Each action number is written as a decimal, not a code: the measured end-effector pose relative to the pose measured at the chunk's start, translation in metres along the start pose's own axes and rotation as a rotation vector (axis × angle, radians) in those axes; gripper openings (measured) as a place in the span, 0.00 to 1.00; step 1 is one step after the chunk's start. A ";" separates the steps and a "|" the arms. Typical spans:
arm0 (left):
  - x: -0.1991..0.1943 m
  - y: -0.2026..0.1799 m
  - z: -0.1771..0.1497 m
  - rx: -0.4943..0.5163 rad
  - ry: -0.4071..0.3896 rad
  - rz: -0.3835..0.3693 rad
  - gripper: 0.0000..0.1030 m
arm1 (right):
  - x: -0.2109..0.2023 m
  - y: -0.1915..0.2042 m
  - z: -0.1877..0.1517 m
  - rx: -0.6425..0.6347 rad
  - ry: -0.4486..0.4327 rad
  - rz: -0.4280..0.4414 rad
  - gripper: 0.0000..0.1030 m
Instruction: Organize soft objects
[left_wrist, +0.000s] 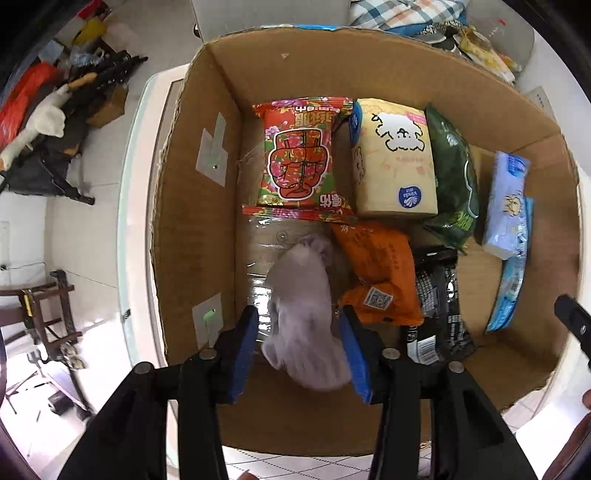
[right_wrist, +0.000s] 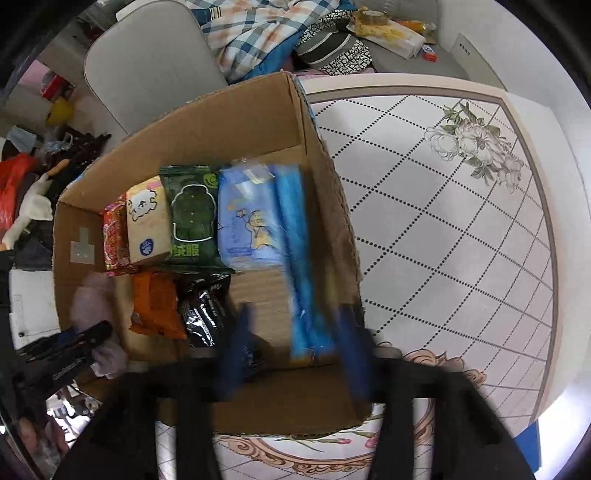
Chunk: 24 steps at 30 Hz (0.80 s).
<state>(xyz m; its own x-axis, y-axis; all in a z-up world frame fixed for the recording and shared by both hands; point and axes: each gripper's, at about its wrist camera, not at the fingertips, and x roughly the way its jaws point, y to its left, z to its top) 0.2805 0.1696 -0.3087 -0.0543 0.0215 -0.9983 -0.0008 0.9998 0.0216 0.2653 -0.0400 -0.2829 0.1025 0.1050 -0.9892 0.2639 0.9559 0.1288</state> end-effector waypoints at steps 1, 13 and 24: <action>0.000 0.001 -0.001 -0.003 -0.003 -0.002 0.43 | -0.002 0.003 -0.001 -0.009 0.001 -0.010 0.65; -0.050 0.004 -0.018 -0.007 -0.150 -0.023 0.99 | -0.011 0.029 -0.014 -0.127 0.025 -0.026 0.77; -0.083 -0.012 -0.039 -0.005 -0.253 -0.031 0.99 | -0.029 0.035 -0.025 -0.190 -0.019 -0.063 1.00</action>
<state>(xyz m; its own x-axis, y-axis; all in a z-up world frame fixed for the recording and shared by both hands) 0.2458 0.1553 -0.2238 0.1978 -0.0083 -0.9802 -0.0038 1.0000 -0.0092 0.2472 -0.0022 -0.2512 0.1103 0.0399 -0.9931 0.0849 0.9952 0.0494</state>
